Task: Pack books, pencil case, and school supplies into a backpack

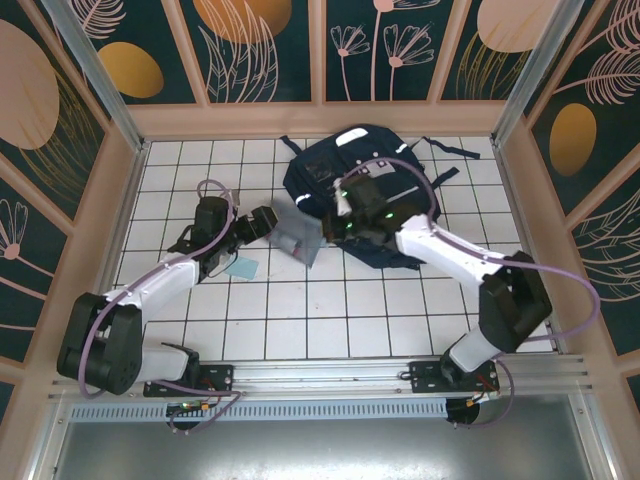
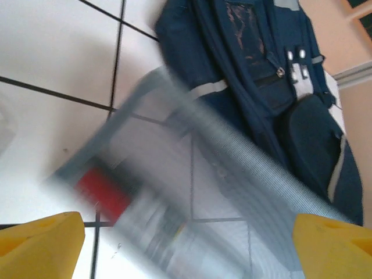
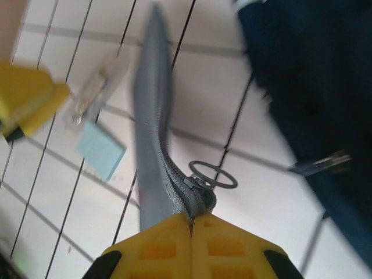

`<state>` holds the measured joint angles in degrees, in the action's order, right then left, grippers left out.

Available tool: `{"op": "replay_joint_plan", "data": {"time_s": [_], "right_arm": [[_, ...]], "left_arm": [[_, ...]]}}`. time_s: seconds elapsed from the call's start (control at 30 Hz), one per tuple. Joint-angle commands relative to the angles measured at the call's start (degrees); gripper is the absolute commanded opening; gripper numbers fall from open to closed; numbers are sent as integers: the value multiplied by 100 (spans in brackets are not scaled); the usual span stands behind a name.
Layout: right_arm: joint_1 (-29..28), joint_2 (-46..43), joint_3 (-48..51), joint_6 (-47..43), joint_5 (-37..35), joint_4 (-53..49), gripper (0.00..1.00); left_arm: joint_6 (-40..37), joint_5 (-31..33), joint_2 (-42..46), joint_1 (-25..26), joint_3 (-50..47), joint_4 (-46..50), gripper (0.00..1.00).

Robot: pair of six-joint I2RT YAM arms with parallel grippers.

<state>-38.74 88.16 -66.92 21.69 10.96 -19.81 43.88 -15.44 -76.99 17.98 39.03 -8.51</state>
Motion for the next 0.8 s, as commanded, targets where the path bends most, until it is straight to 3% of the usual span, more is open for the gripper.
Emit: {"op": "replay_joint_plan", "data": {"time_s": [0.0, 0.13, 0.37, 0.6, 0.63, 0.67, 0.77], "right_arm": [[493, -314, 37, -455, -141, -557, 0], [707, -652, 477, -291, -34, -528, 0], [703, -872, 1713, 571, 459, 405, 0], [702, -932, 1880, 777, 709, 720, 0], [705, -930, 1855, 715, 805, 692, 5], [704, -909, 1820, 629, 890, 636, 22], [708, -761, 1753, 390, 746, 501, 56]], "left_arm": [[318, -592, -330, -19, 29, -692, 92], [796, -690, -738, 173, -24, -1328, 91], [1978, -736, -2018, 709, -98, -2848, 89], [2415, -644, -2989, 1118, 261, -3504, 86], [2406, -636, -3065, 1129, 272, -3499, 86], [2398, -627, -3141, 1129, 271, -3499, 86], [2423, -629, -3330, 1129, 205, -3574, 86]]}}
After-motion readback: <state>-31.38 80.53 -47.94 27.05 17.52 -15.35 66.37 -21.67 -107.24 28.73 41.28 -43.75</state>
